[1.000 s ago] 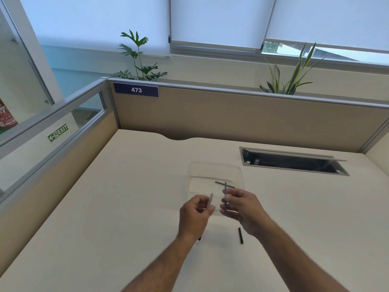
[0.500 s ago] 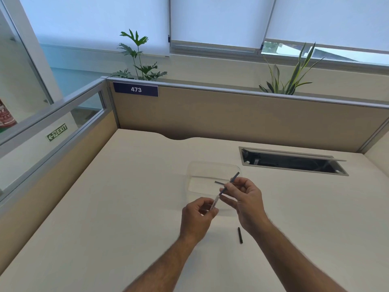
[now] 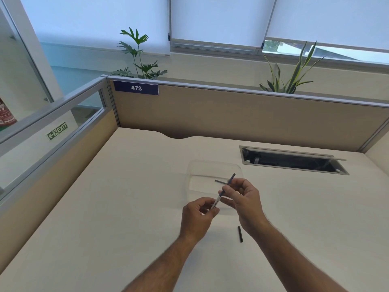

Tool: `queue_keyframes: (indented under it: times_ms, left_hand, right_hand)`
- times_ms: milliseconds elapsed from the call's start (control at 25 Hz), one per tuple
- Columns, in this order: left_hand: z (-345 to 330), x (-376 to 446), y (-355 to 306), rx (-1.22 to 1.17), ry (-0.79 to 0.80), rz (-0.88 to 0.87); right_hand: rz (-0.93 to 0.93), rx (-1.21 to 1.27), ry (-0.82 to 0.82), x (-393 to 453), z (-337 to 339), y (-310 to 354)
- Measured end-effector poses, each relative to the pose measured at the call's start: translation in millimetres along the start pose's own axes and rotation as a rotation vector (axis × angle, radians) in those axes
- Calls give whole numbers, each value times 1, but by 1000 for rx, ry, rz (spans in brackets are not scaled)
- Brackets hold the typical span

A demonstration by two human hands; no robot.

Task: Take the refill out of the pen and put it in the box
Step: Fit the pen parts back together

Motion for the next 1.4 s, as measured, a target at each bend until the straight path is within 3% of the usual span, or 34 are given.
queue_keyframes:
  times_ms: [360, 480, 640, 880, 1400]
  left_hand:
    - [5, 1, -4, -23, -15, -16]
    - [7, 2, -1, -20, -34, -3]
    - [8, 3, 3, -21, -47, 16]
    - [6, 4, 9, -19, -31, 47]
    - [5, 3, 18, 3, -4, 79]
  right_hand:
    - [-91, -228, 91, -4, 2, -23]
    - [-109, -257, 41, -3, 17, -29]
    - [-142, -623, -68, -4, 51, -42]
    - [-347, -1005, 15, -18, 86, -80]
    - [-355, -1010, 97, -20, 89, -98]
Point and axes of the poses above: each hand's wrist, its own x-axis towards the middle knuckle, its own z-axis out of the back of the hand, y = z × x, the point moved 9 cm from there along x, towards the middle knuckle, and after that the axes turned 2 degrees about z, right-handed, at the moved point
